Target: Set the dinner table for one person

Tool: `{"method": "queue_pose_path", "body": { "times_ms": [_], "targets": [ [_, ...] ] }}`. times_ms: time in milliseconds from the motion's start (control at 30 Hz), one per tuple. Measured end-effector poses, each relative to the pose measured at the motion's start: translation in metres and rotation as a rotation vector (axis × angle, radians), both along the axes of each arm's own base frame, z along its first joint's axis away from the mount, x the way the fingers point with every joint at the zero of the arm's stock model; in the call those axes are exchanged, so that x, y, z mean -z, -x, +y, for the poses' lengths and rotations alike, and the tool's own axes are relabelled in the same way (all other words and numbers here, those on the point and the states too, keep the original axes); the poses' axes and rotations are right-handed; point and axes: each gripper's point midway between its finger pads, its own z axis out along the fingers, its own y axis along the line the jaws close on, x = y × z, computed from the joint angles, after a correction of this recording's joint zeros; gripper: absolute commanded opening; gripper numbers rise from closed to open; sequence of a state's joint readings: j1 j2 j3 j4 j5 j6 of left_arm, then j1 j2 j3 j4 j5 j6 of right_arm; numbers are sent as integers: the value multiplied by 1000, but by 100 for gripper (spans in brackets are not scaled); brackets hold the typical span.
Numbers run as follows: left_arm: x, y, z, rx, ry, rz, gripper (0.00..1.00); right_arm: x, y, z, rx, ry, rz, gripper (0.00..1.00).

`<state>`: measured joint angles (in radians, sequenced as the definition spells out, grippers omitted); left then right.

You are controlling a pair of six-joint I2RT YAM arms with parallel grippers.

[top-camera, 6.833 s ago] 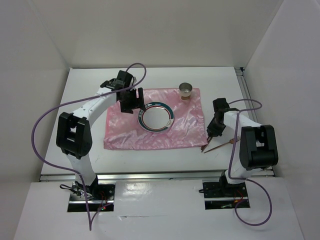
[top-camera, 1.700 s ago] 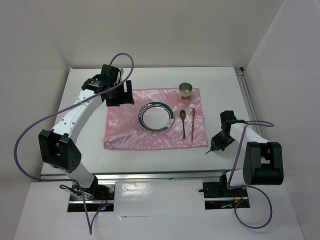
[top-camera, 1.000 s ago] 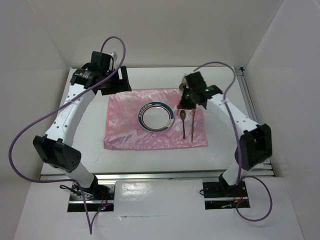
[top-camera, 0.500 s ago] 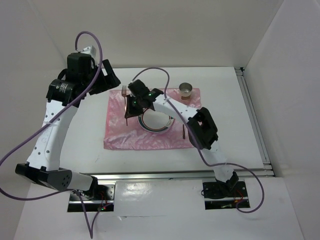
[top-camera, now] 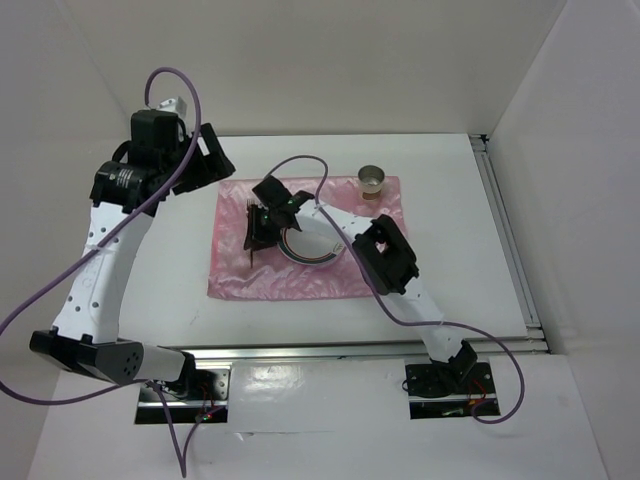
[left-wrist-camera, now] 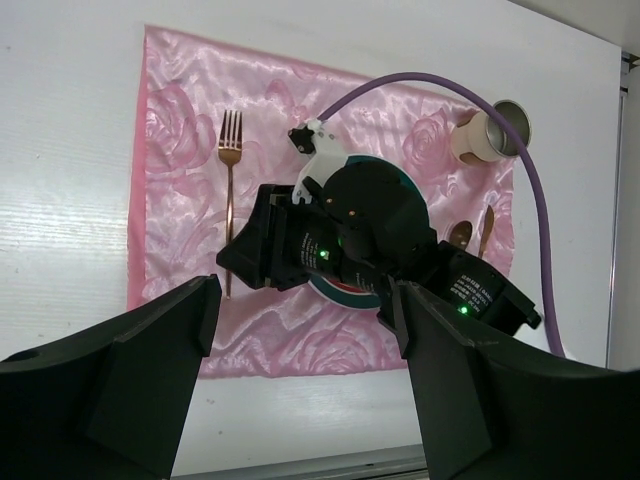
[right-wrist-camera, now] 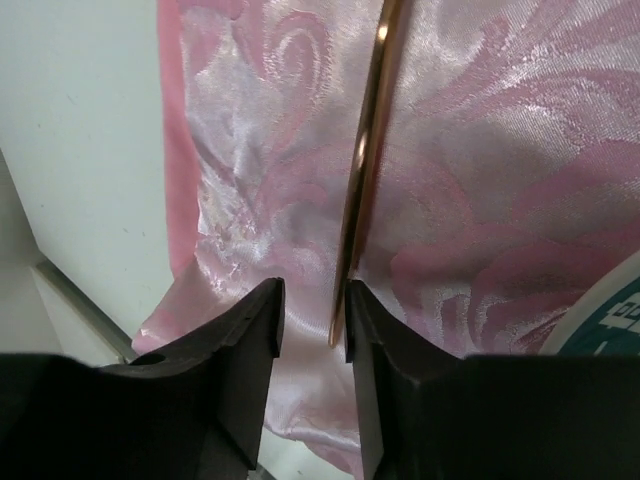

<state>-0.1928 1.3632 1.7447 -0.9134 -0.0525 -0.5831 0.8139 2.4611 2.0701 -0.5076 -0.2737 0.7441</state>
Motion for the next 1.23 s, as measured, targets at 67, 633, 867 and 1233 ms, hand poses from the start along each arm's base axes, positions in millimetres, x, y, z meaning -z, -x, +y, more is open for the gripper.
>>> {"method": "queue_pose_path", "body": {
  "times_ms": [67,633,867,1233],
  "targets": [
    [-1,1,1,-2,0,-3,87,-6,-2,2,0,-14,-14,46],
    [-11,6,22,-65,-35,-61,88,-232,7,-172,311,33,-488,100],
    [12,7,42,-105,-137,-41,91,-173,27,-410,905,469,-367,100],
    [60,22,69,-191,-254,20,99,-128,73,-497,1102,666,-172,100]
  ]
}}
